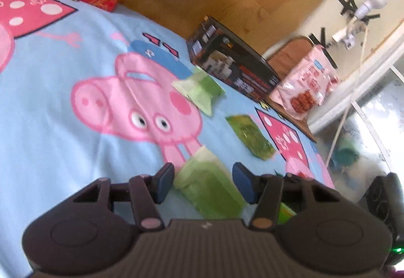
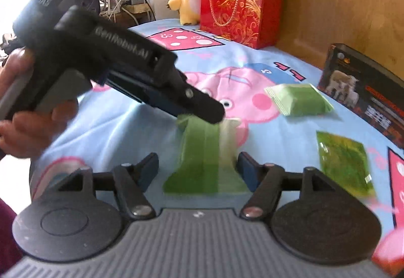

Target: Organize snacks

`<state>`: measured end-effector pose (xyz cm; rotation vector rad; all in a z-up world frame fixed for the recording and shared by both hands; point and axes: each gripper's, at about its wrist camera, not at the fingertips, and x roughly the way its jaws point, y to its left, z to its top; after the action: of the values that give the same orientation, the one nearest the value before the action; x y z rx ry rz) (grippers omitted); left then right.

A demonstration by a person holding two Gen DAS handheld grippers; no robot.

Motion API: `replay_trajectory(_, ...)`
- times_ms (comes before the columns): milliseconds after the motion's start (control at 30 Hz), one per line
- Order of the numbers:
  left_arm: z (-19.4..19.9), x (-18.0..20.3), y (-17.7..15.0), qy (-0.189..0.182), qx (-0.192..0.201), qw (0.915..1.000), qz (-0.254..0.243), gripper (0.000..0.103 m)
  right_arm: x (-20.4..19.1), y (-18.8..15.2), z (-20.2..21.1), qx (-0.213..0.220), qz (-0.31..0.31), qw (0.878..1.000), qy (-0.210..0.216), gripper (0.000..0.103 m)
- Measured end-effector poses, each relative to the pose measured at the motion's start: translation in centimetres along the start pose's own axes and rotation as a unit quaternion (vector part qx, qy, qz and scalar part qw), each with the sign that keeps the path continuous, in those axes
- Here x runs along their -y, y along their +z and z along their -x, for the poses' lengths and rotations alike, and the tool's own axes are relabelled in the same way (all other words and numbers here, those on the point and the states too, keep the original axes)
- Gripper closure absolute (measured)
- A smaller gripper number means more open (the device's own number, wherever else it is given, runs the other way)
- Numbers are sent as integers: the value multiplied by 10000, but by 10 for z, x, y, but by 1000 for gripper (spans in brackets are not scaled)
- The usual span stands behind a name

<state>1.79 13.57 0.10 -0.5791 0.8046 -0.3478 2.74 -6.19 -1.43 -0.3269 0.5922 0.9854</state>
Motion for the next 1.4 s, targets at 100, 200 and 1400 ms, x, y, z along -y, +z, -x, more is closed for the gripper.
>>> replay_trajectory(100,0,8,-8,27,-33,9998,-187,51,-1,-14,13,91,-80,9995,-289,32)
replay_trajectory(200,-4,16,-13,-126,-180,9995,-214,51,9,-29,25,200,-443,9977,-481,32)
replay_trajectory(1400,-56,115,59,-751,-126,9870,-1414,52,53,-8,52,1085,-760,9736,-1861,65)
